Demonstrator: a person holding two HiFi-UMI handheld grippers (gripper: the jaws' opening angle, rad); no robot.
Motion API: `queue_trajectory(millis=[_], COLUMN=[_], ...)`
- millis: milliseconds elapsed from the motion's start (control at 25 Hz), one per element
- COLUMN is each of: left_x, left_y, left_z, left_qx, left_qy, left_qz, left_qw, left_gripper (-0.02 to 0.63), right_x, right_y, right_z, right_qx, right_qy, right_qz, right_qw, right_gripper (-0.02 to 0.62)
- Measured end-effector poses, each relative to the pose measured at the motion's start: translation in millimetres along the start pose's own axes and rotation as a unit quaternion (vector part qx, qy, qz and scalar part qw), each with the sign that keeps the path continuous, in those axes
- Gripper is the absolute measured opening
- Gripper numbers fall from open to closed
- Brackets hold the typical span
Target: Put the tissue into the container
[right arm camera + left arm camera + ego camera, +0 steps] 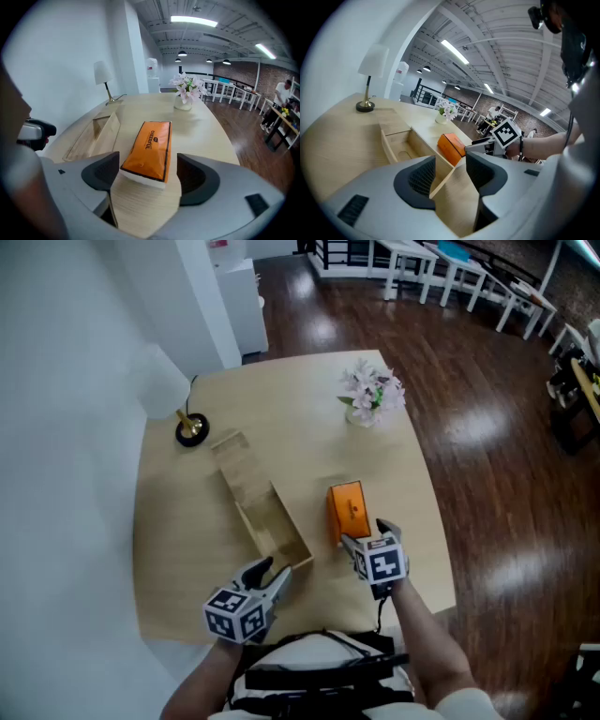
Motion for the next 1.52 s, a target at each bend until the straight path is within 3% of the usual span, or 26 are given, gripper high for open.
queue_trajectory(millis=[240,480,800,1120,1280,1520], left_x=[-17,-28,-33,-30,-30,-28], left_y=[-31,-63,-89,-96,-95,-90], left_z=[17,13,6,-1,2,7], left_qx=[-0.001,0.033,0.067,0.077,0.072,0.059], left_qy=[-0.010,-0.011,-0.002,0.014,0.018,0.024], left_qz=[-0.025,-0.025,-0.024,-0.022,-0.026,-0.030], left_qw=[0.9996,0.9991,0.9974,0.9967,0.9969,0.9975], left_gripper=[0.195,0.184,0.185,0.184,0.184,0.185], right_x=[-4,2,2,-4,-6,-9], right_y=[-16,-34,-63,-66,-59,-44], right_z=[8,15,4,4,7,17], right_qx=[0.003,0.006,0.055,0.040,0.036,0.012], right_qy=[-0.002,-0.017,-0.003,0.004,0.008,0.000], right_qz=[-0.001,0.011,0.006,0.022,0.014,0.006], right_qw=[1.000,1.000,0.998,0.999,0.999,1.000], right_gripper=[0.390,0.427,0.434,0.433,0.382,0.367])
Point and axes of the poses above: the fingertips, and each gripper's own axes: y backward along the fingers, x to its left, z out of its top, the point moved 5 cm from there along y, backward along the fingers, and after that the axes turned 4 degrees about y, right-handed, at the moved point
